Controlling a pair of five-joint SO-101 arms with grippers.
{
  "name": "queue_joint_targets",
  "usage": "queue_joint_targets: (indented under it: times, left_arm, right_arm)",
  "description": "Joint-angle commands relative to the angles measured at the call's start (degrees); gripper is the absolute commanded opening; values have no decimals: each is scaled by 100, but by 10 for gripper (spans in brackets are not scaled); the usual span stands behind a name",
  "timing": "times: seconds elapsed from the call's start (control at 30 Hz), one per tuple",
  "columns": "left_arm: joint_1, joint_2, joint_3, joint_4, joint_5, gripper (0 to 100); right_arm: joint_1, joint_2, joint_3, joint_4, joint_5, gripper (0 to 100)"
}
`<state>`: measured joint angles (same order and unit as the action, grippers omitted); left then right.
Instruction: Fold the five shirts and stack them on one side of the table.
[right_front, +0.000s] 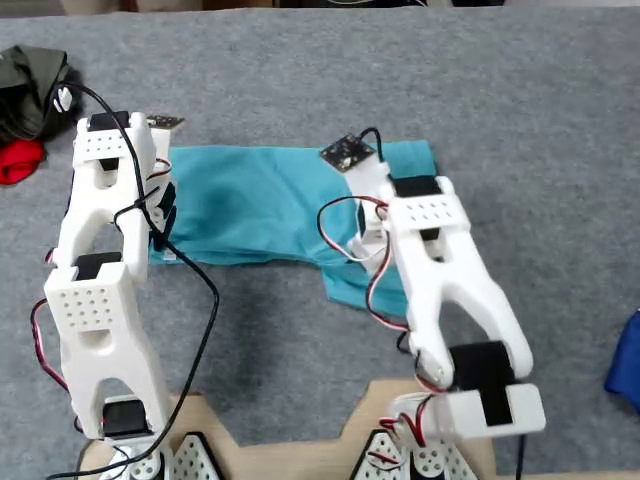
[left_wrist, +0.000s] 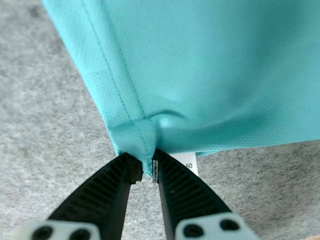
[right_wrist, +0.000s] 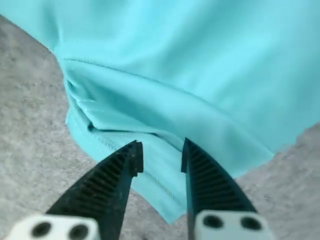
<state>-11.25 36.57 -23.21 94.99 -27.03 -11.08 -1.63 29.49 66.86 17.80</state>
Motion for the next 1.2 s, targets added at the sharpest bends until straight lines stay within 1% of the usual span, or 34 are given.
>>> queue_joint_targets:
  times: [0.0,0.13,0.23,0.33,0.43,0.57,0.77,1.0,1.17]
  left_arm:
    - [-9,-48,-26,70,-26,18]
    - [-9,-48,-9,70,-26,18]
    - [-18,-48,-9,70,-26,18]
    - [-18,-48,-9,70,-26,18]
    - [-18,-48,-9,70,-26,18]
    - [-18,-48,-9,70,-26,18]
    - [-35,-48,-9,79,-26,18]
    - [-53,-48,-9,79,-26,18]
    - [-53,-48,0,79,-26,18]
  right_arm:
    - [-57,286,-259,-229,70,154]
    - [-57,681,-268,-624,70,131]
    - [-48,884,-409,-668,62,97]
    - [-48,927,-453,-598,62,51]
    - [-57,901,-576,-193,53,31]
    - [-22,892,-822,527,26,30]
    - [-22,884,-822,1046,26,30]
    - [-57,884,-716,1292,53,30]
    - [-66,488,-84,1240,62,30]
